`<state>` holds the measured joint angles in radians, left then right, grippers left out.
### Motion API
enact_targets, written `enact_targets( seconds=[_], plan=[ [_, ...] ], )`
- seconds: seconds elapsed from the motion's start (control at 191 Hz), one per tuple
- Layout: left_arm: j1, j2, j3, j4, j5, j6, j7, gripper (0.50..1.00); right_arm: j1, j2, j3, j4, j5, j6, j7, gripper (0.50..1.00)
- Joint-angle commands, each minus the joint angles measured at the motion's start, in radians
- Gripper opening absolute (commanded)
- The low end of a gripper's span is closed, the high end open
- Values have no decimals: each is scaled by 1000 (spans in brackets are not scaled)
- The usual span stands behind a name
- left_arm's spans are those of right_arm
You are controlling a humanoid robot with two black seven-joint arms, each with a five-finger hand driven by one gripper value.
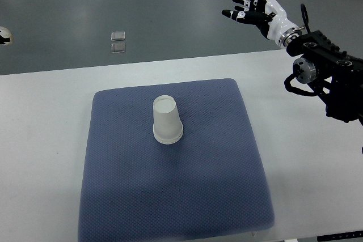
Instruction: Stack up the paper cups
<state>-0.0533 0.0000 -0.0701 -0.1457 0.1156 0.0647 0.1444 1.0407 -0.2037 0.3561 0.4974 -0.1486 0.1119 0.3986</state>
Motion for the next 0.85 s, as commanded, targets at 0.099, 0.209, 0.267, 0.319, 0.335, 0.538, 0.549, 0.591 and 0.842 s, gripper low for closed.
enact_targets(
  seconds=[0.099, 0.209, 0.267, 0.319, 0.335, 0.538, 0.549, 0.591, 0.842],
  plan=[
    [1, 0, 1, 0, 1, 0, 0, 1000, -47, 12, 0, -2, 228, 18, -12, 913],
    [0, 0, 1, 0, -1, 0, 0, 1000, -74, 15, 0, -2, 314, 29, -37, 913],
    [0, 0, 0, 0, 1, 0, 0, 1000, -87, 24, 0, -2, 317, 31, -32, 913],
    [0, 0, 0, 0, -1, 0, 0, 1000, -100, 36, 0, 0, 316, 31, -26, 913],
    [0, 0, 1, 0, -1, 0, 0, 1000, -106, 41, 0, 0, 314, 29, -23, 913],
    [0, 0, 0, 0, 1, 0, 0, 1000, -113, 55, 0, 0, 303, 25, 17, 913],
    [1, 0, 0, 0, -1, 0, 0, 1000, -113, 55, 0, 0, 303, 25, 17, 913],
    [1, 0, 0, 0, 1, 0, 0, 1000, -113, 55, 0, 0, 303, 23, 19, 913],
    [0, 0, 0, 0, -1, 0, 0, 1000, -113, 47, 0, 3, 302, 15, 34, 913]
  ],
)
